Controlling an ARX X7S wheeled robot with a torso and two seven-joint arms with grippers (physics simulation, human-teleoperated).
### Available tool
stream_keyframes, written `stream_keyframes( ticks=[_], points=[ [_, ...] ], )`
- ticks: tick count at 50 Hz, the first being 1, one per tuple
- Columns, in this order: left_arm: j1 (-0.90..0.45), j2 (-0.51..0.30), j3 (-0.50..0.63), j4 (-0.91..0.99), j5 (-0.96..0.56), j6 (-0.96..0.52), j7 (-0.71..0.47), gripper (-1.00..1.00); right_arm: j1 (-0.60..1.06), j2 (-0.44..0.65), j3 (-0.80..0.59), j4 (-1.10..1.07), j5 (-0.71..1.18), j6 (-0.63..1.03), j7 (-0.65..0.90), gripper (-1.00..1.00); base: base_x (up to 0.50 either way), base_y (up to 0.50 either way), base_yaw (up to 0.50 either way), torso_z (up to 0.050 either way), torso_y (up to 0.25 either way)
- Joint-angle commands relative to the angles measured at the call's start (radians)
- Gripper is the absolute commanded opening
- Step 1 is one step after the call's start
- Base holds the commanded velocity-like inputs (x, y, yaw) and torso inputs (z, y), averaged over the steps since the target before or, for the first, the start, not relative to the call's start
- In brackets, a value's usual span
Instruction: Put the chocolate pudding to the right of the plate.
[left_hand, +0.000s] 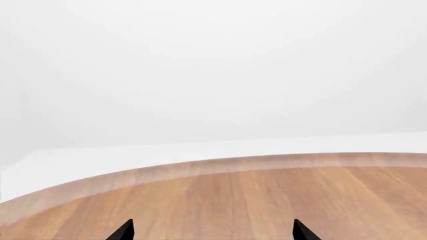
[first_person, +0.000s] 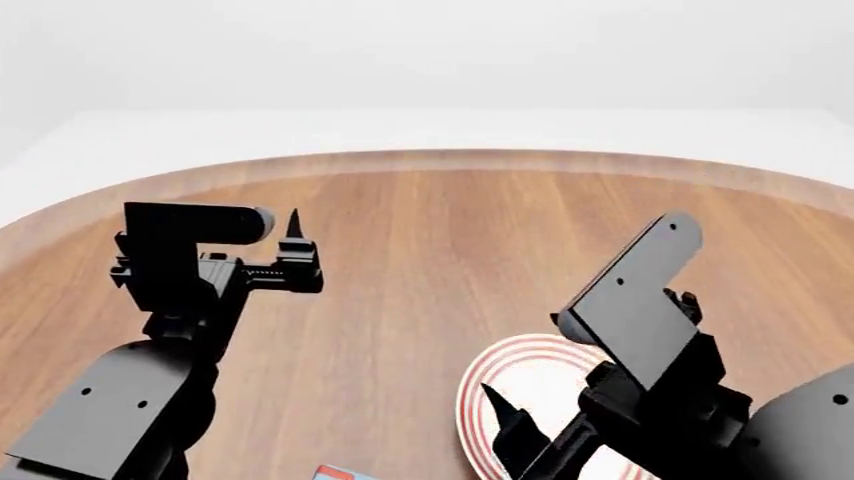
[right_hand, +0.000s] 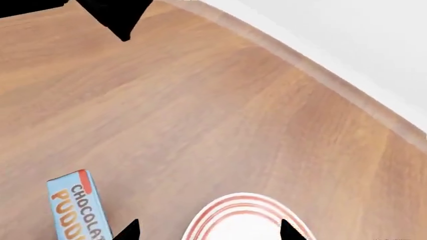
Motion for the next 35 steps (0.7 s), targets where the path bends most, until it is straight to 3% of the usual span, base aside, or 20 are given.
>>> stream_keyframes(
  ticks=[1, 3, 16, 35],
  points=[
    [-0.003, -0.003, 0.005, -0.001, -0.003, -0.002, -0.006, 1.00, 0.024, 0.021, -0.114, -0.047, 0.179, -0.076, 0.087, 1.00, 0.00, 0.00, 0.00, 0.000, 0.000],
    [0.004, -0.004, 0.002, 0.000, -0.004, 0.003, -0.007, 1.00, -0.017, -0.046, -0.147, -0.050, 0.107, -0.026, 0.066, 1.00, 0.00, 0.00, 0.00, 0.000, 0.000],
    [-0.007, -0.008, 0.006, 0.002, -0.010, -0.004, -0.012, 1.00, -0.015, -0.047, -0.153, -0.060, 0.099, -0.030, 0.056, 1.00, 0.00, 0.00, 0.00, 0.000, 0.000],
    [-0.009, -0.012, 0.010, -0.011, -0.015, 0.006, -0.017, 1.00, -0.087, -0.220, -0.235, -0.002, -0.032, 0.051, -0.054, 1.00, 0.00, 0.00, 0.00, 0.000, 0.000]
  ],
)
